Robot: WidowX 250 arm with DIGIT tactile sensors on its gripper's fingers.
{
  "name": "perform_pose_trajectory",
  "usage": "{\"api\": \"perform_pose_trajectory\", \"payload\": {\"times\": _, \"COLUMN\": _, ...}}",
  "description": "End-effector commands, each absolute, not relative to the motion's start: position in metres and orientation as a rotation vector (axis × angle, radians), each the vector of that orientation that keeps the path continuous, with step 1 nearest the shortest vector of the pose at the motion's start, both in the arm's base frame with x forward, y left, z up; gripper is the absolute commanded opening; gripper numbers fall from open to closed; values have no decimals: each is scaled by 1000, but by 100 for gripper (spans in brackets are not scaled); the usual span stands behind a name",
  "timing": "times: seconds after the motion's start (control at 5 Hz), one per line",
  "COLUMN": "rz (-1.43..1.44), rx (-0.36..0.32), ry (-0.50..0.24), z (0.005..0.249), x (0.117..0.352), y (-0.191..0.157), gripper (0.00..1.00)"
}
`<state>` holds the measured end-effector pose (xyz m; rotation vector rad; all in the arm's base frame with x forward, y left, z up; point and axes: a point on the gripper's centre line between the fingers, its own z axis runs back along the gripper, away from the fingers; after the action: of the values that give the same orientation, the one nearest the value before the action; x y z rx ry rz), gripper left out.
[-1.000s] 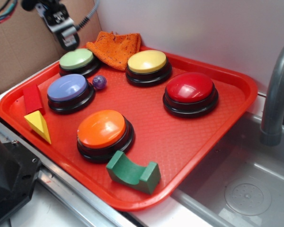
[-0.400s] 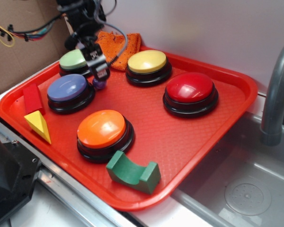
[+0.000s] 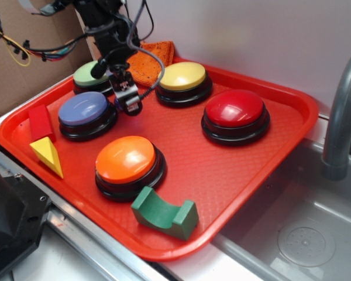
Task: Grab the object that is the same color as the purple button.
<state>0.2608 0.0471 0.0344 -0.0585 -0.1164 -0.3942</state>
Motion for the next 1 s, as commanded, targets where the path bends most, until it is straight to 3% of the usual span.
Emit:
{"api": "perform_pose_trajectory", "payload": {"times": 0.0, "rz": -379, "rx": -30, "ry": -118, "z": 32, "x": 270, "y": 51, "gripper": 100}}
{"api": "perform_pose_trajectory", "payload": {"times": 0.2, "rz": -365, "rx": -29, "ry": -107, "z": 28, "x": 270, "y": 52, "gripper": 86}}
{"api": "perform_pose_trajectory", "payload": {"times": 0.4, "rz": -351, "rx": -31, "ry": -121, "z": 27, "x": 268, "y": 55, "gripper": 0}}
{"api": "perform_pose_trajectory", "payload": {"times": 0.8, "rz": -321, "rx": -9, "ry": -106, "z": 26, "x": 267, "y": 55, "gripper": 0}}
